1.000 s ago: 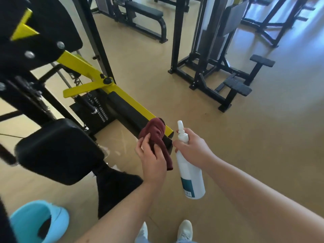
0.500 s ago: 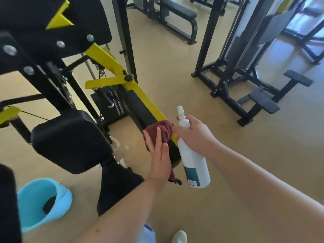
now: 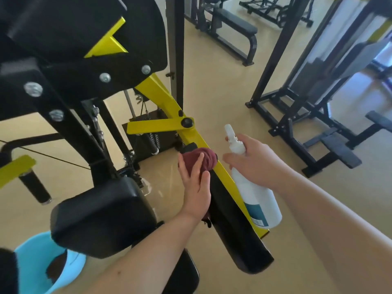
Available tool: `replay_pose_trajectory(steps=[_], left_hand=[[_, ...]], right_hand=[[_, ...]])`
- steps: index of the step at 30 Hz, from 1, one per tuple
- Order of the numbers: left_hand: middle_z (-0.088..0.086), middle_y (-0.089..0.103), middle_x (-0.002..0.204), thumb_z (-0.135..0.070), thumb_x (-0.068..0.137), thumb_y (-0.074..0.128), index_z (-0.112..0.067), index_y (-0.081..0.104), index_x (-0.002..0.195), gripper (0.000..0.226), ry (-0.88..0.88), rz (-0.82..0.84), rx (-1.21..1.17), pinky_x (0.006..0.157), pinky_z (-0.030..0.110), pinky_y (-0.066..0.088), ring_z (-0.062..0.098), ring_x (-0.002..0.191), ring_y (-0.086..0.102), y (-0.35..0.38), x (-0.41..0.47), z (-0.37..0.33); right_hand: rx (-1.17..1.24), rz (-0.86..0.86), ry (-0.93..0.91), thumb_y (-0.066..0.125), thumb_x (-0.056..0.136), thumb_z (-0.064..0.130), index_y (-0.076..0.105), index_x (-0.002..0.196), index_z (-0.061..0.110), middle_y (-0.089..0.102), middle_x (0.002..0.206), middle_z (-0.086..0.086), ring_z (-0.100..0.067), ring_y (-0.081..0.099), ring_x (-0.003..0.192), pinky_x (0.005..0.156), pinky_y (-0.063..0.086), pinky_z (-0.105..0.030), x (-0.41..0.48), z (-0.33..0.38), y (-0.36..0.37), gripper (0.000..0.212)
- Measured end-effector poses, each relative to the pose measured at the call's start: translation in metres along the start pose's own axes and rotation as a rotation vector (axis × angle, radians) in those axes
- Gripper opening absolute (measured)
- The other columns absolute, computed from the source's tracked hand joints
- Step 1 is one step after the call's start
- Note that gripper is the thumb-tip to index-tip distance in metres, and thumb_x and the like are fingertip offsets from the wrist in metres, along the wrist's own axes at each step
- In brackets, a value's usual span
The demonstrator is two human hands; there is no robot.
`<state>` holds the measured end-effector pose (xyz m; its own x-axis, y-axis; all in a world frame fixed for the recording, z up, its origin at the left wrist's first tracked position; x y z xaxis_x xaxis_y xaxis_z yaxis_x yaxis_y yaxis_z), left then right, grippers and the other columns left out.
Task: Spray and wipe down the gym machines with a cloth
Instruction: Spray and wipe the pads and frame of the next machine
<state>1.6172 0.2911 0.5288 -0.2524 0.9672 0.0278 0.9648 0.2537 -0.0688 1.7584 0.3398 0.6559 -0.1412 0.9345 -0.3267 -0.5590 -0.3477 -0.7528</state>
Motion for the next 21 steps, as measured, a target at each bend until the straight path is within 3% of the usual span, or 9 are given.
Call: replay_pose_trajectory(steps=[4, 8, 12, 15, 19, 21], left_hand=[[-0.021, -0.003, 0.162, -0.036, 0.101, 0.045, -0.052, 0.045, 0.136, 0.039, -0.003, -0.007, 0.002, 0.107, 0.000, 0.022, -0.021, 0.141, 0.013, -0.017, 0.038, 0.004], [-0.007, 0.005, 0.169, -0.039, 0.097, 0.043, -0.047, 0.047, 0.135, 0.038, -0.030, -0.035, 0.014, 0.116, 0.015, 0.019, -0.024, 0.138, 0.009, -0.027, 0.064, 0.004], [-0.004, -0.002, 0.171, -0.027, 0.109, 0.041, -0.043, 0.044, 0.143, 0.037, -0.061, -0.063, -0.026, 0.121, 0.024, 0.017, -0.002, 0.149, 0.012, -0.028, 0.058, 0.002], [-0.007, -0.009, 0.170, -0.037, 0.106, 0.037, -0.049, 0.039, 0.142, 0.038, -0.078, -0.101, -0.049, 0.122, 0.028, 0.015, 0.005, 0.154, 0.010, -0.025, 0.044, -0.001], [-0.004, -0.015, 0.170, -0.023, 0.111, 0.036, -0.048, 0.036, 0.144, 0.041, -0.106, -0.113, -0.049, 0.112, 0.017, 0.017, 0.007, 0.152, 0.014, -0.015, 0.020, -0.007], [-0.005, -0.014, 0.170, -0.019, 0.110, 0.037, -0.045, 0.038, 0.146, 0.044, -0.122, -0.112, -0.050, 0.107, 0.010, 0.019, -0.006, 0.143, 0.018, -0.006, 0.001, -0.009]], right_hand=[[-0.049, 0.012, -0.042, 0.061, 0.093, 0.048, 0.041, 0.113, 0.051, 0.059, 0.088, 0.016, -0.005, 0.059, 0.073, 0.054, 0.041, -0.021, 0.015, 0.021, 0.012, 0.029], [-0.061, -0.010, -0.046, 0.061, 0.094, 0.044, 0.046, 0.122, 0.049, 0.058, 0.086, 0.016, -0.005, 0.058, 0.072, 0.054, 0.040, -0.021, 0.024, 0.029, 0.020, 0.032], [-0.071, -0.042, -0.062, 0.061, 0.092, 0.041, 0.050, 0.130, 0.043, 0.059, 0.087, 0.016, -0.005, 0.058, 0.074, 0.055, 0.040, -0.022, 0.020, 0.030, 0.027, 0.039], [-0.083, -0.045, -0.063, 0.060, 0.092, 0.040, 0.049, 0.132, 0.046, 0.059, 0.087, 0.017, -0.005, 0.059, 0.074, 0.055, 0.040, -0.023, 0.008, 0.023, 0.028, 0.043], [-0.068, -0.053, -0.045, 0.061, 0.093, 0.041, 0.048, 0.135, 0.044, 0.059, 0.087, 0.016, -0.005, 0.059, 0.072, 0.054, 0.039, -0.020, -0.015, 0.005, 0.019, 0.044], [-0.056, -0.057, -0.033, 0.061, 0.093, 0.040, 0.048, 0.135, 0.043, 0.059, 0.088, 0.015, -0.005, 0.058, 0.072, 0.053, 0.038, -0.020, -0.028, -0.007, 0.013, 0.044]])
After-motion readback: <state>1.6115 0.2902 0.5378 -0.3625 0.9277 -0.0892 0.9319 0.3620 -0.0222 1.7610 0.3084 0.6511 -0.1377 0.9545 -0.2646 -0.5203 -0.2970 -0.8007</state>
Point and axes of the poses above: each hand's wrist, its own x-axis towards the middle knuckle, its own y-axis out of the palm, z = x × y, the point moved 10 cm from there along x, towards the middle knuckle
